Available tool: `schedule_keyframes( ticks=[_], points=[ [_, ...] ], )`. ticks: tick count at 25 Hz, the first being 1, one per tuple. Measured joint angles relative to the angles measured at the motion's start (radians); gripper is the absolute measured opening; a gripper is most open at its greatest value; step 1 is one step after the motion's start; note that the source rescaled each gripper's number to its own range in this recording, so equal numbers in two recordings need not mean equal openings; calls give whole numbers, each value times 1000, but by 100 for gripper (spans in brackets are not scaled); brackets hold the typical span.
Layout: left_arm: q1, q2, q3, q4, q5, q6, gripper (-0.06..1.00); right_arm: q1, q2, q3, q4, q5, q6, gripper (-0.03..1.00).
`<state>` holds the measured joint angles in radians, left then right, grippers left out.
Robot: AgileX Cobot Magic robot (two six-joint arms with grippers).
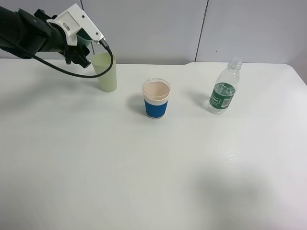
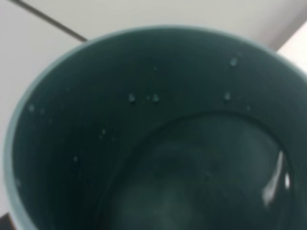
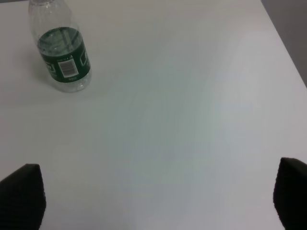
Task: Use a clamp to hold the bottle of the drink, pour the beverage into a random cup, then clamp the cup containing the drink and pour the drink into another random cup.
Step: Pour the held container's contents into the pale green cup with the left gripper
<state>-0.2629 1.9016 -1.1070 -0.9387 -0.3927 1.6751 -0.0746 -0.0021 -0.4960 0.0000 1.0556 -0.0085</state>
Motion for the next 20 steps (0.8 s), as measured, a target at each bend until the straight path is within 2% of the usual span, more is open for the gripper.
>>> schedule_keyframes(
  ticks=[5,11,20],
  points=[
    [-18,28,-2,-4,-56,93,1,0,0,0,0,0,0,88],
    [-19,31,-3,2,-77,119,1,0,0,0,0,0,0,88],
    [-19,31,-3,83,-94,144,1,0,0,0,0,0,0,88]
  ],
)
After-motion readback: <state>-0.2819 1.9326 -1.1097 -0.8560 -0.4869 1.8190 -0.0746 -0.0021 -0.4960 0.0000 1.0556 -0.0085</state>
